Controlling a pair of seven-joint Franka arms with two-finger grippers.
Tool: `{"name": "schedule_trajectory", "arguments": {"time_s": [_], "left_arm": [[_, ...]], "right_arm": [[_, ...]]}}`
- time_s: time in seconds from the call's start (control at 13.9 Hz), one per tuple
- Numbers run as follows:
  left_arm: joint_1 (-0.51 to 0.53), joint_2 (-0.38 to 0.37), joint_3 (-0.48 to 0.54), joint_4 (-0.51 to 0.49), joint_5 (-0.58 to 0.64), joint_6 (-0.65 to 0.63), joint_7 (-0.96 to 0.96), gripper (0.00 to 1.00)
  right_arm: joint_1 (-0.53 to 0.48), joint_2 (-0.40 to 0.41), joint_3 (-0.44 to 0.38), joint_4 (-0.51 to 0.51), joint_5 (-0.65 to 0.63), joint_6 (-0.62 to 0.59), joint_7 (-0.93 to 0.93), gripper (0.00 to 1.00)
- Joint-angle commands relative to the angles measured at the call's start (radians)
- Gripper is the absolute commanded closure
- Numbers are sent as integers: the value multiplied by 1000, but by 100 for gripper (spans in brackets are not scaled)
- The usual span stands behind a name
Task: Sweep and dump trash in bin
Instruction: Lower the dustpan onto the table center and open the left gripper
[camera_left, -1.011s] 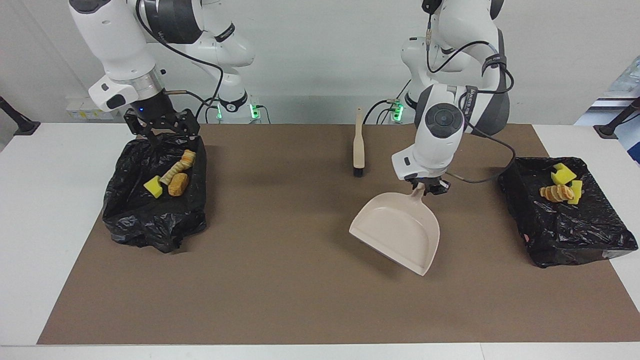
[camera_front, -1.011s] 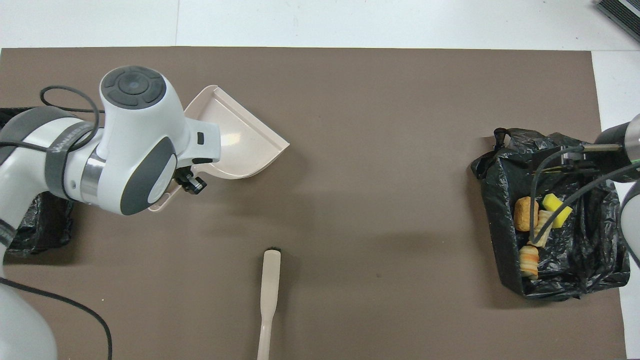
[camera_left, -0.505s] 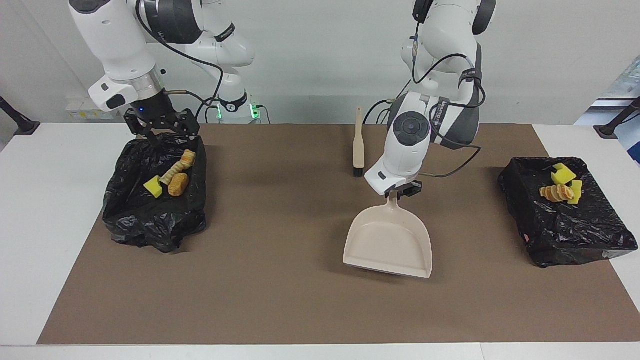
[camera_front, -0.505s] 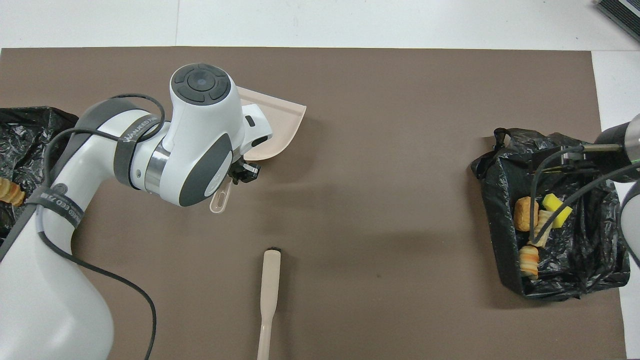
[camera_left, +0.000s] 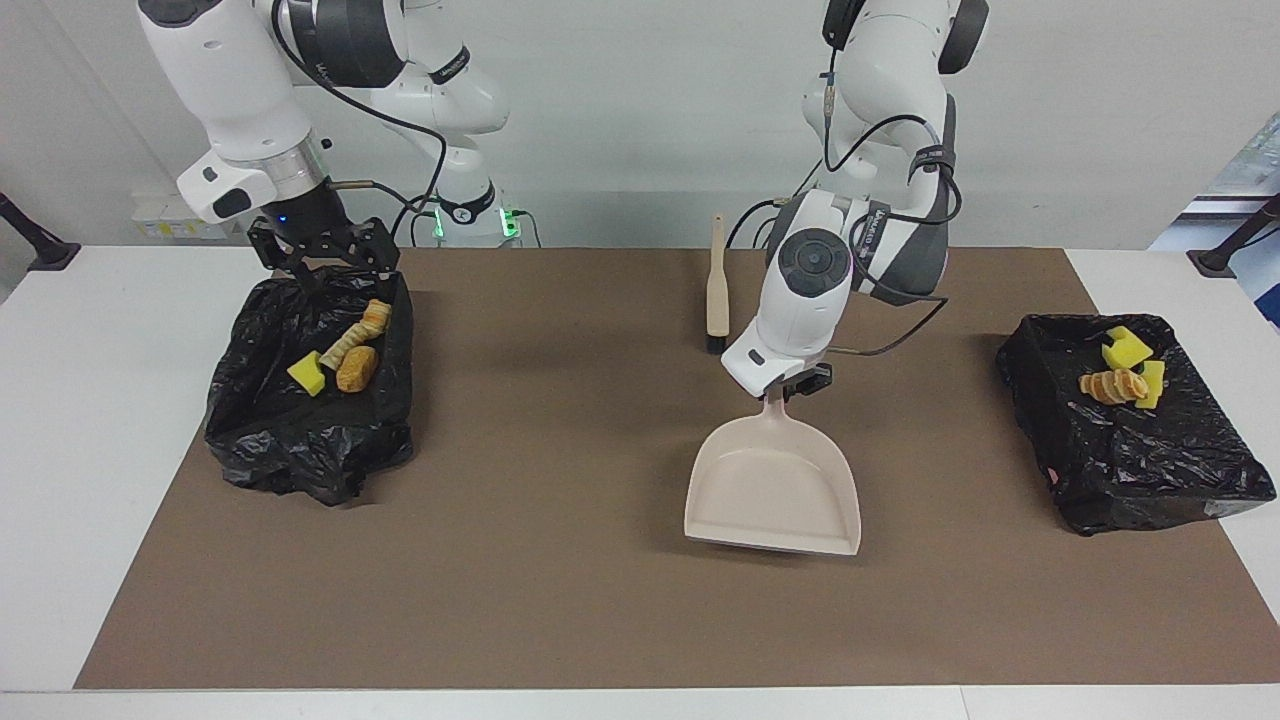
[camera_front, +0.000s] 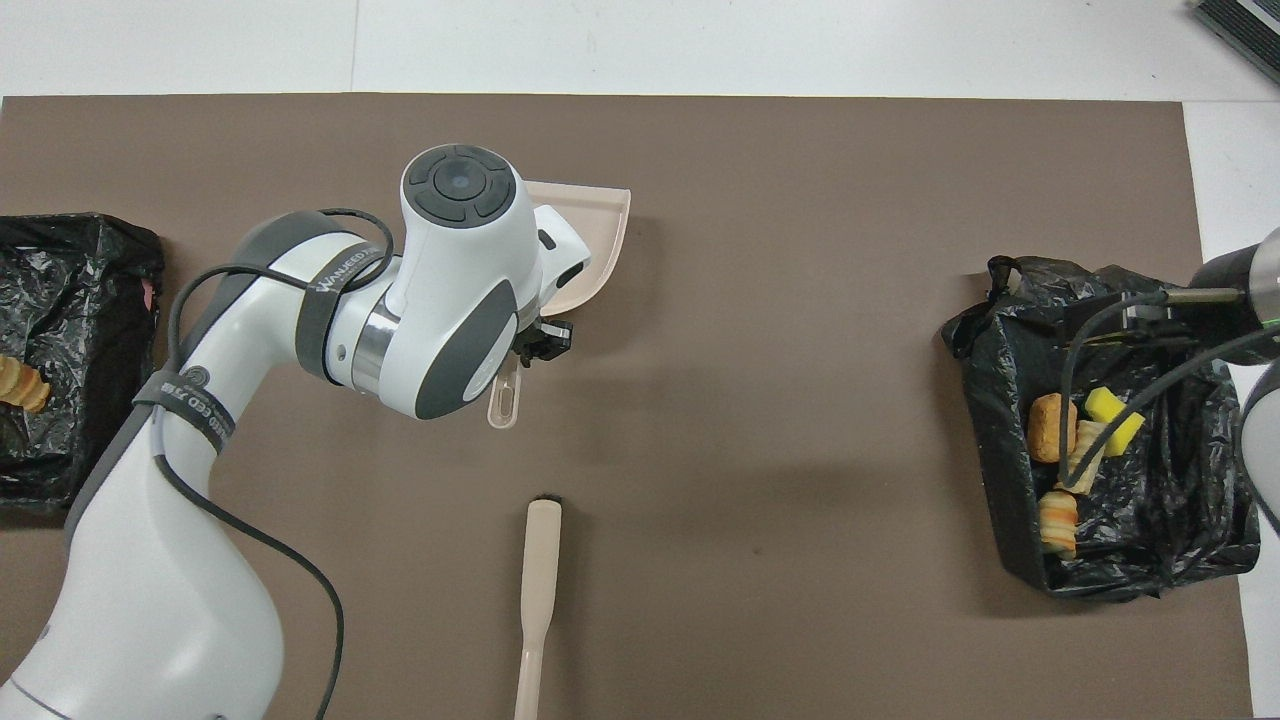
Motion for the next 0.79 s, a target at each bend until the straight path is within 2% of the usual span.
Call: {"name": "schedule_trajectory", "arguments": {"time_s": [0.0,0.07,0.22,0.29,0.51,0.72], "left_arm": [[-9,-24,13,-53,-18,36,-5,100],[-11,-25,13,-53,-18,30,-2,94],[-12,-31,14,-58,-18,15,-5,17],[-8,-31,14,-58,-18,13,2,1],[2,-54,27,-49,-17,31,10,0],[54,-132,28,-44,-8,10,35,0]], "right_arm": [[-10,-19,5,-17,14,-9,-4,0],[-10,-19,5,-17,14,-9,-4,0],[-10,-20,5,-17,14,-9,-4,0],[-10,-20,5,-17,14,-9,-4,0],[-10,-20,5,-17,14,-9,-4,0],[-10,-20,5,-17,14,-9,-4,0]]}}
